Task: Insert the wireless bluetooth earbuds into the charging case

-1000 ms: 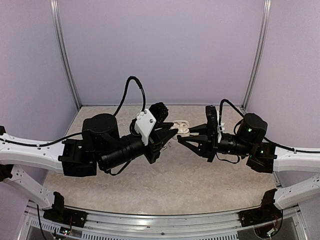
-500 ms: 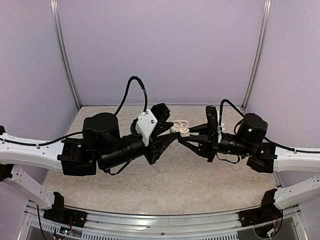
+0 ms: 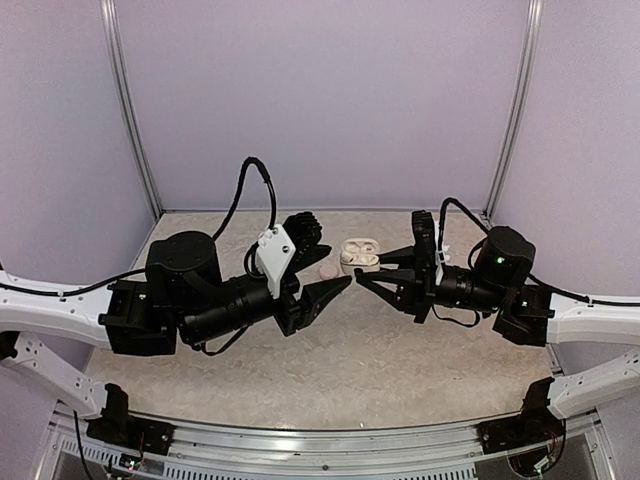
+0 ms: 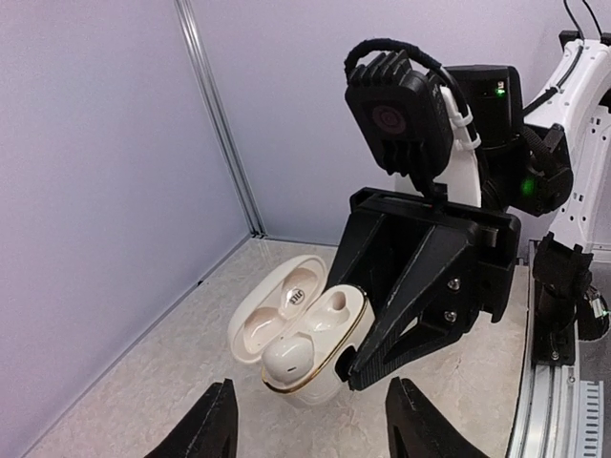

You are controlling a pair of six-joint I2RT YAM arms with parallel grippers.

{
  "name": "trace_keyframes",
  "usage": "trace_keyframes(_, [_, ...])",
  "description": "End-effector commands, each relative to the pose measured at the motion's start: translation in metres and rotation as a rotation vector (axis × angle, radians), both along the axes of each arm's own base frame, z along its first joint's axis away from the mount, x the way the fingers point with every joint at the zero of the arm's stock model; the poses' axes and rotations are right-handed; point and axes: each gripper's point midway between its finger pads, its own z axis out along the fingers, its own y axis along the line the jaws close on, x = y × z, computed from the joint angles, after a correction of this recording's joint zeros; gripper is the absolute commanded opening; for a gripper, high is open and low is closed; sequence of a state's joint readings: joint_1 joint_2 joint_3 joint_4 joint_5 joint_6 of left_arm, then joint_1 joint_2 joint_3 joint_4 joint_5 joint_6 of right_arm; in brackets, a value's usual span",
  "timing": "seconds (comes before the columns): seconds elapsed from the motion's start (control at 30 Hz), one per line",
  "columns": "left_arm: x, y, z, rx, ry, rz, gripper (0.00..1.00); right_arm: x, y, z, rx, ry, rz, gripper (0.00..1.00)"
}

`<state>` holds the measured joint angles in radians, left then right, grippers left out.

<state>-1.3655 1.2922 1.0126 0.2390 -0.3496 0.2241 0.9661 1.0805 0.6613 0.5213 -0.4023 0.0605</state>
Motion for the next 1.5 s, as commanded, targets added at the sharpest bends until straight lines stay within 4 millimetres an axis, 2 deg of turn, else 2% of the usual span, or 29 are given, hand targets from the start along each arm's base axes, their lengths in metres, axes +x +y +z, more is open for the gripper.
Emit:
trace_keyframes(0.0, [-0.002,0.02,0.013,-0.063,0.007,0.023,0.55,0.0,0.001,0.015,0.018,-0.017,-0.002,0.0])
trace_keyframes(0.07, [-0.003,0.026,0.013,-0.073,0.016,0.03,0.58,0.0,0.002,0.014,0.007,-0.016,0.003,0.0])
trace_keyframes(0.13, [-0.003,0.034,0.014,-0.09,0.023,0.039,0.66,-0.002,0.003,0.015,-0.003,-0.023,0.014,0.0])
trace_keyframes(0.2, [-0.004,0.041,0.015,-0.112,0.032,0.037,0.83,-0.004,0.003,0.015,-0.016,-0.029,0.025,0.0])
trace_keyframes(0.23, [-0.006,0.046,0.02,-0.139,0.036,0.035,0.95,-0.007,0.003,0.015,-0.021,-0.04,0.038,0.0])
trace_keyframes(0.27, [-0.006,0.051,0.023,-0.164,0.044,0.037,0.99,-0.009,0.003,0.015,-0.026,-0.042,0.055,0.0])
trace_keyframes(0.33, [-0.007,0.06,0.029,-0.214,0.062,0.041,0.99,-0.018,0.003,0.014,-0.041,-0.076,0.097,0.0])
trace_keyframes(0.47, [-0.018,0.064,0.037,-0.232,0.063,-0.025,0.99,-0.03,0.003,0.012,-0.076,-0.099,0.164,0.0])
trace_keyframes(0.53, [-0.023,0.06,0.04,-0.209,0.068,-0.06,0.99,-0.034,0.003,0.014,-0.088,-0.106,0.188,0.0])
trace_keyframes(0.67, [-0.027,0.042,0.032,-0.14,0.095,-0.101,0.99,-0.038,0.004,0.015,-0.105,-0.107,0.211,0.0])
trace_keyframes(0.9, [-0.017,0.026,0.028,-0.134,0.134,-0.086,0.98,-0.043,0.007,0.01,-0.12,-0.088,0.255,0.0])
trace_keyframes(1.1, [-0.005,0.026,0.028,-0.15,0.168,-0.065,0.93,-0.045,0.006,0.009,-0.119,-0.089,0.26,0.0])
trace_keyframes(1.47, [0.001,0.026,0.022,-0.146,0.185,-0.07,0.88,-0.045,0.005,0.006,-0.122,-0.087,0.261,0.0])
